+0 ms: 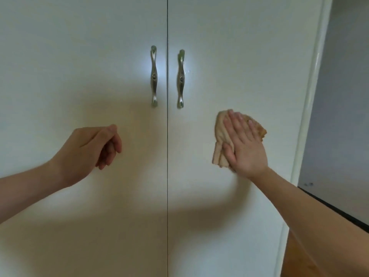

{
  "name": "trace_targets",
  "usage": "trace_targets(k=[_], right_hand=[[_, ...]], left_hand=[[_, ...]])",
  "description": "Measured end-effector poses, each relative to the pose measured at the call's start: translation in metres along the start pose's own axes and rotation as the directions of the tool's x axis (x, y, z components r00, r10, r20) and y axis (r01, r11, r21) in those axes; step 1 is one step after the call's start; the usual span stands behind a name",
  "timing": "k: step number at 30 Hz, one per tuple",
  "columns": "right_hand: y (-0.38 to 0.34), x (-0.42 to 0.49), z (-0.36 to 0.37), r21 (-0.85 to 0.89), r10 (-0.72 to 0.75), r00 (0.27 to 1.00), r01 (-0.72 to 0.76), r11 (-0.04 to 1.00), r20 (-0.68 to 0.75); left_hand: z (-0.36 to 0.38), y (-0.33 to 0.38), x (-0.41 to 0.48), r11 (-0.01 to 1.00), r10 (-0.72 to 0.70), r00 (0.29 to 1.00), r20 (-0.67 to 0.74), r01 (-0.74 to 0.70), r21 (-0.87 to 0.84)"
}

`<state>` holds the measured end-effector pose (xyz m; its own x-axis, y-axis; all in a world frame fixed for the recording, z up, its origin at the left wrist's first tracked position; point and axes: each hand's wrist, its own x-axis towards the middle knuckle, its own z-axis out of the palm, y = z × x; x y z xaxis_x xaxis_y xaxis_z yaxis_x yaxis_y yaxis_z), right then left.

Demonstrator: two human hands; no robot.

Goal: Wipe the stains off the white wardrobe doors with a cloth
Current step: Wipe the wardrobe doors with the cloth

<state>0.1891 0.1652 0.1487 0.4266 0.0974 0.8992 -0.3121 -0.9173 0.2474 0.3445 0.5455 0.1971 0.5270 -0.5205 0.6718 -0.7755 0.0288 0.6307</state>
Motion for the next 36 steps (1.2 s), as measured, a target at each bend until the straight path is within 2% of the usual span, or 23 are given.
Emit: trace_targets(k=[2,4,7,8,9,11,12,13,14,15,16,17,18,20,22,24,26,27,30,31,32,34,36], right_hand=[[0.034,-0.016,-0.004,0.066,0.313,0.949,-0.31,0.948,-0.027],[0.041,-0.02,-0.002,0.173,0.552,0.831,-0.535,0.827,-0.073],[0.006,0.005,0.006,0.333,0.761,0.637,-0.696,0.636,-0.121],[-0.007,0.012,0.008,0.348,0.774,0.621,-0.704,0.619,-0.121],[-0.027,0.019,0.011,0.335,0.733,0.669,-0.667,0.665,-0.122],[-0.063,0.017,0.022,0.257,0.498,0.861,-0.461,0.85,-0.101],[-0.073,0.01,0.026,0.204,0.306,0.949,-0.285,0.936,-0.079],[-0.075,0.003,0.029,0.161,0.074,0.996,-0.065,0.985,-0.049],[-0.068,-0.004,0.029,0.136,-0.17,0.985,0.17,0.976,-0.01],[-0.054,-0.008,0.028,0.118,-0.381,0.924,0.375,0.919,0.034],[-0.035,-0.012,0.026,0.099,-0.523,0.849,0.515,0.851,0.079],[-0.011,-0.015,0.023,0.077,-0.596,0.793,0.591,0.803,0.125],[0.013,-0.018,0.02,0.042,-0.61,0.778,0.611,0.79,0.154],[0.069,-0.031,0.011,-0.043,-0.465,0.873,0.475,0.879,0.151],[0.121,-0.051,0.0,-0.028,-0.169,0.983,0.172,0.985,0.078],[0.147,-0.066,-0.008,0.033,0.13,0.991,-0.131,0.991,0.036],[0.136,-0.064,-0.003,0.123,0.337,0.942,-0.333,0.935,-0.013],[0.118,-0.052,0.001,0.196,0.46,0.886,-0.442,0.875,-0.058],[0.051,0.011,0.004,0.397,0.82,0.561,-0.732,0.554,-0.112],[0.033,0.033,0.001,0.413,0.85,0.515,-0.753,0.512,-0.114],[0.016,0.052,-0.001,0.404,0.83,0.545,-0.738,0.541,-0.116],[-0.019,0.074,0.0,0.325,0.682,0.711,-0.614,0.719,-0.167],[-0.063,0.073,0.01,0.222,0.442,0.88,-0.402,0.888,-0.175]], left_hand=[[0.013,0.004,0.006,0.999,0.01,1.0,0.013,-0.01,0.032],[0.024,0.004,0.012,0.998,0.006,1.0,-0.025,-0.005,0.063],[0.041,0.002,0.019,0.995,-0.016,0.996,-0.087,0.024,0.093],[0.054,0.002,0.022,0.995,-0.021,0.996,-0.092,0.029,0.095],[0.058,0.002,0.023,0.995,-0.027,0.995,-0.101,0.036,0.091],[0.07,0.006,0.024,0.996,-0.021,0.996,-0.09,0.029,0.089],[0.081,0.01,0.025,0.996,-0.012,0.998,-0.066,0.018,0.092],[0.091,0.015,0.026,0.995,-0.003,0.999,-0.033,0.006,0.097],[0.101,0.018,0.026,0.995,0.003,1.0,-0.003,-0.003,0.1],[0.11,0.021,0.025,0.995,0.005,1.0,0.021,-0.007,0.099],[0.118,0.023,0.026,0.995,0.008,0.999,0.044,-0.012,0.1],[0.127,0.025,0.027,0.995,0.007,0.998,0.066,-0.013,0.099],[0.133,0.025,0.027,0.995,-0.001,0.996,0.086,-0.007,0.1],[0.146,0.026,0.029,0.996,-0.007,0.992,0.127,-0.005,0.094],[0.154,0.025,0.031,0.997,-0.005,0.992,0.129,-0.005,0.078],[0.154,0.023,0.032,0.998,-0.004,0.994,0.112,-0.003,0.067],[0.148,0.02,0.031,0.999,-0.019,0.997,0.077,0.016,0.038],[0.143,0.019,0.029,0.999,-0.033,0.998,0.062,0.032,0.017],[0.122,0.015,0.024,0.997,-0.068,0.997,0.025,0.069,-0.018],[0.114,0.014,0.022,0.997,-0.071,0.997,0.01,0.071,-0.024],[0.105,0.013,0.02,0.996,-0.077,0.997,-0.013,0.076,-0.036],[0.088,0.009,0.016,0.993,-0.095,0.994,-0.056,0.091,-0.075],[0.075,0.001,0.01,0.989,-0.117,0.99,-0.076,0.109,-0.097]])
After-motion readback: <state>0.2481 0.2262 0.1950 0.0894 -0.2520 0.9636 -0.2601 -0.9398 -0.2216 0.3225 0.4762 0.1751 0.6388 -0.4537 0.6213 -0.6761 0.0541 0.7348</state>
